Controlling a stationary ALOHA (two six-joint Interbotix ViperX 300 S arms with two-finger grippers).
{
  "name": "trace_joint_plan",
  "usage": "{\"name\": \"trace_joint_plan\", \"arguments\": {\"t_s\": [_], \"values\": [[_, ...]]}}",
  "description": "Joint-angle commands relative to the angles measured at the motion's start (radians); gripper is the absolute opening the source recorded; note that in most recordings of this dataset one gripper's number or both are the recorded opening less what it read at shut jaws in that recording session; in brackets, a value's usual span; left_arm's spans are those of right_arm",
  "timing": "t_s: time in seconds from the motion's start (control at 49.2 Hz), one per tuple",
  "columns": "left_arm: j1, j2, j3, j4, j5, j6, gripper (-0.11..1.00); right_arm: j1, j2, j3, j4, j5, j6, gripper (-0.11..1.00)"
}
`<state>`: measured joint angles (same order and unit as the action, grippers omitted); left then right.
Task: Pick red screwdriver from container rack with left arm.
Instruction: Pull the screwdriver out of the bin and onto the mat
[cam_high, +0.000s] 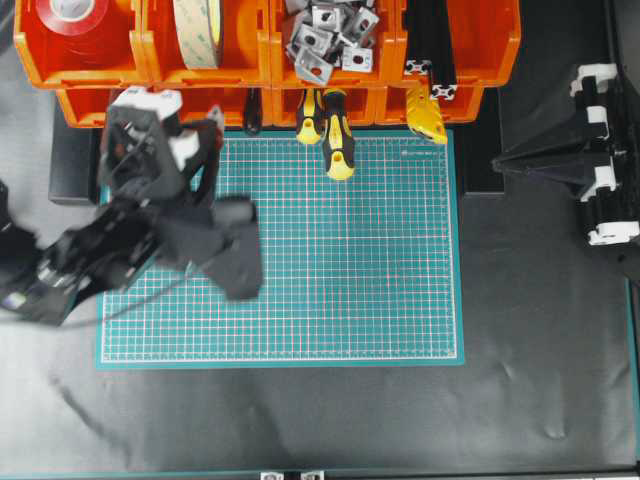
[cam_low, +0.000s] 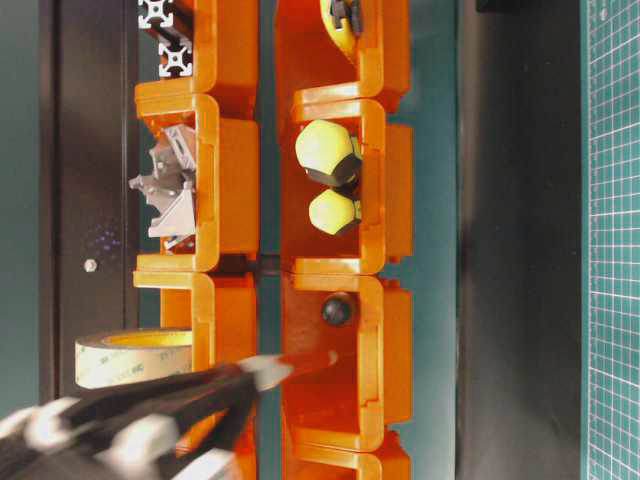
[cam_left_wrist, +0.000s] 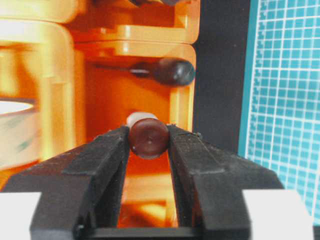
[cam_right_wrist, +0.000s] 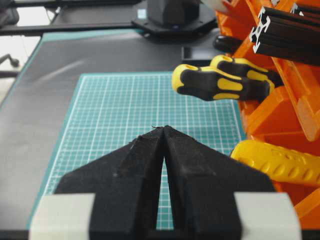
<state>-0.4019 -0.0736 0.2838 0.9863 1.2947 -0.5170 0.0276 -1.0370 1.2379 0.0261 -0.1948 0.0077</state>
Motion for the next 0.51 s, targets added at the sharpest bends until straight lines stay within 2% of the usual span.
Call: {"name": "trace_joint_plan", "arguments": {"t_s": [0.0,0.305,0.487], "values": [[-0.064,-0.04,-0.081,0.005,0.038,0.051,0.23,0.002,-0.002,-0.015,0.0,-0.002,0.002,-0.01],[-0.253,0.006,-0.324,0.003,0.058,0.276,0.22,0.0,-0.071,-0.032,0.003,0.054,0.005,-0.01],[-0.301,0.098,-0.419,0.003,0.057,0.333,0.22,-0.003,-0.107,-0.051,0.005,0.141,0.017,-0.01]]}}
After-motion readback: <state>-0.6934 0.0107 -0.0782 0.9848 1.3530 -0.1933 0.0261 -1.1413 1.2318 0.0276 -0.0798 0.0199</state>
